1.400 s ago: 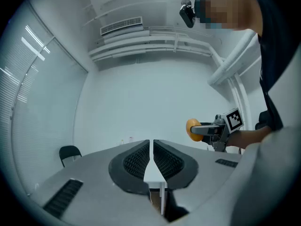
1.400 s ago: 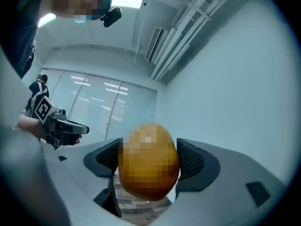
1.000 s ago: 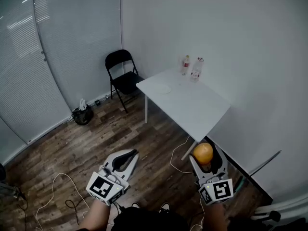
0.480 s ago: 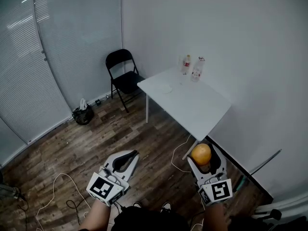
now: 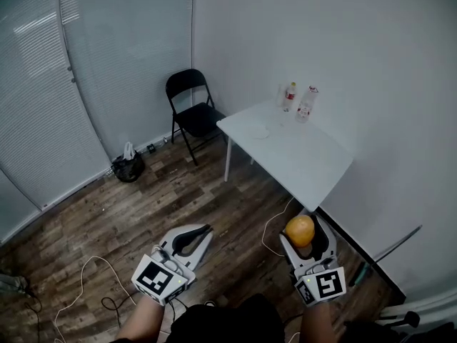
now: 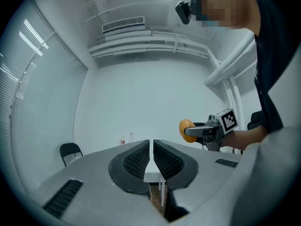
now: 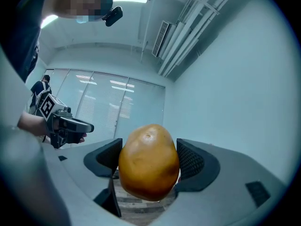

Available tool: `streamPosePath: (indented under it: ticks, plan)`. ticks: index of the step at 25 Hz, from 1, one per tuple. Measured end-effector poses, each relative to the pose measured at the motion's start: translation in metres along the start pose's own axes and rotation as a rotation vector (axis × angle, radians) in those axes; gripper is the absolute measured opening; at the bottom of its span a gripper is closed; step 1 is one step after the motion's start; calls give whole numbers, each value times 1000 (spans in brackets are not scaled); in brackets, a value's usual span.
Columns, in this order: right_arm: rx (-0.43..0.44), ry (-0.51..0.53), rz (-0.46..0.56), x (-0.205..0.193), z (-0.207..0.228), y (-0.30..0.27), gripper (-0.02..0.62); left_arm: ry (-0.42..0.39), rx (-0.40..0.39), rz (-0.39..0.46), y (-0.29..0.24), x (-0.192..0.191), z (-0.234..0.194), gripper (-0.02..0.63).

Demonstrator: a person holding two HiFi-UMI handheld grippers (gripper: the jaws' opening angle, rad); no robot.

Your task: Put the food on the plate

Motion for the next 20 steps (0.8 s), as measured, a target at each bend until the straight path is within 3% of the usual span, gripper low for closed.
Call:
streamPosePath:
  ticks: [9,15,20]
  plan:
    - [26,60,-10,5,-7,-59,374,5,7,-12,-13,-5,-50,43]
    - [53,44,-26,-11,24,-108,374,20,49,-32,-50,-12,-87,43]
    - [65,19,-23,-22,76,-157,374,32,104,-40,-104,-5,-120,43]
Point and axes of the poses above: the fingertips, and each gripper's own axes: y backward along the fingers, z to its right, x out of its top, the point moved 4 cm from there along y, backward along the fingers, and after that the axes turned 9 degrees about -z, right-handed, at the moved point
